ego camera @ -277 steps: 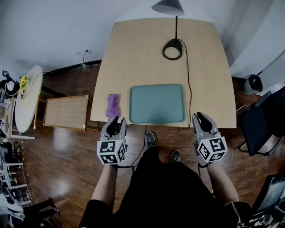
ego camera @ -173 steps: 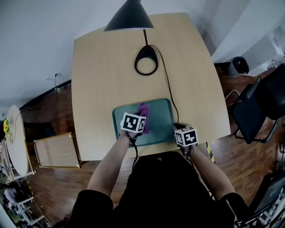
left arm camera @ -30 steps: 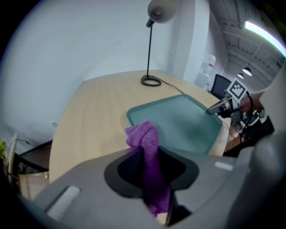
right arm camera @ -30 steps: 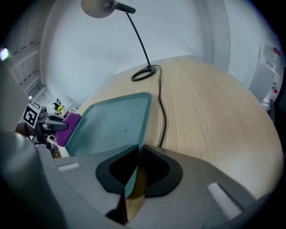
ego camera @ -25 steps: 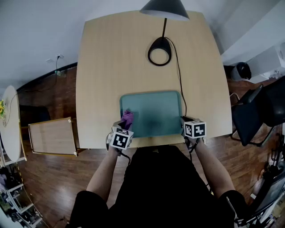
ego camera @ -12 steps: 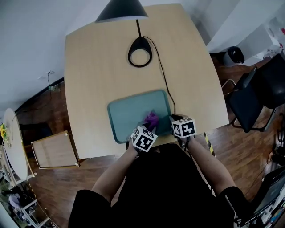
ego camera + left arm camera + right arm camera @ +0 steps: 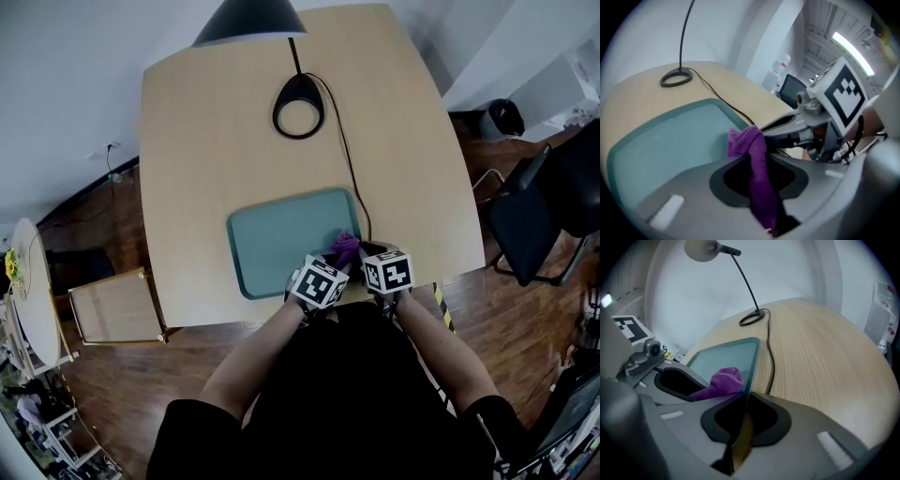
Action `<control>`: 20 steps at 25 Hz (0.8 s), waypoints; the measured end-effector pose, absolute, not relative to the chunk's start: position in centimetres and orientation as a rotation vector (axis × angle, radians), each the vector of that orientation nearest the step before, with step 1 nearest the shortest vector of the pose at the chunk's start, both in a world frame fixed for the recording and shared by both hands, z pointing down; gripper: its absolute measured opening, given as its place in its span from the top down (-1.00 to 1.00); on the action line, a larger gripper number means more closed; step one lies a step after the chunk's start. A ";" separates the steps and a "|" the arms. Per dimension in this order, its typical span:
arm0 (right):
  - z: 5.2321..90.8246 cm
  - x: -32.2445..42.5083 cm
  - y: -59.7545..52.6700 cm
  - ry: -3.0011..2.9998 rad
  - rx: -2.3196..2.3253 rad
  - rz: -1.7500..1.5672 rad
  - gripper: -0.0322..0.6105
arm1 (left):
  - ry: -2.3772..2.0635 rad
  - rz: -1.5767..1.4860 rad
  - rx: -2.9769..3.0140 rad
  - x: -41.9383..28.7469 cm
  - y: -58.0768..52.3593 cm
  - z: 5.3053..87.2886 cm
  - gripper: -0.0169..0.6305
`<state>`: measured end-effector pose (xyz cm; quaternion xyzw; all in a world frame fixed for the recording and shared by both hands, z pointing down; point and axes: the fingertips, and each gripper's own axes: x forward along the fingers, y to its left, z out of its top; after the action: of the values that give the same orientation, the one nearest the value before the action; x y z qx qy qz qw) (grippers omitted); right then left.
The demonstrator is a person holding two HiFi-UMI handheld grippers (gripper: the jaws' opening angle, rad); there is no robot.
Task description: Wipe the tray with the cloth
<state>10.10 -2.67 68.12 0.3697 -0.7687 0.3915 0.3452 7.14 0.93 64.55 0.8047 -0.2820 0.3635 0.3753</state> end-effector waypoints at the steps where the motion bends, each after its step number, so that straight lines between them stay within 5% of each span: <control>1: 68.2 10.1 -2.7 -1.998 0.957 1.018 0.80 | -0.747 0.912 2.050 6.0 0.9 64.4 0.58; 12: 68.6 10.5 -3.1 -1.997 0.966 1.026 0.80 | -1.268 0.951 1.858 -18.0 4.4 61.1 0.58; 20: 68.7 10.9 -3.1 -1.955 1.000 1.035 0.80 | -1.344 0.949 1.829 -21.0 5.7 63.7 0.58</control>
<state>10.88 -3.10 68.75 0.3859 -0.7546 0.3995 0.3494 -20.95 5.74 63.68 0.7007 -0.5150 0.3635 0.3340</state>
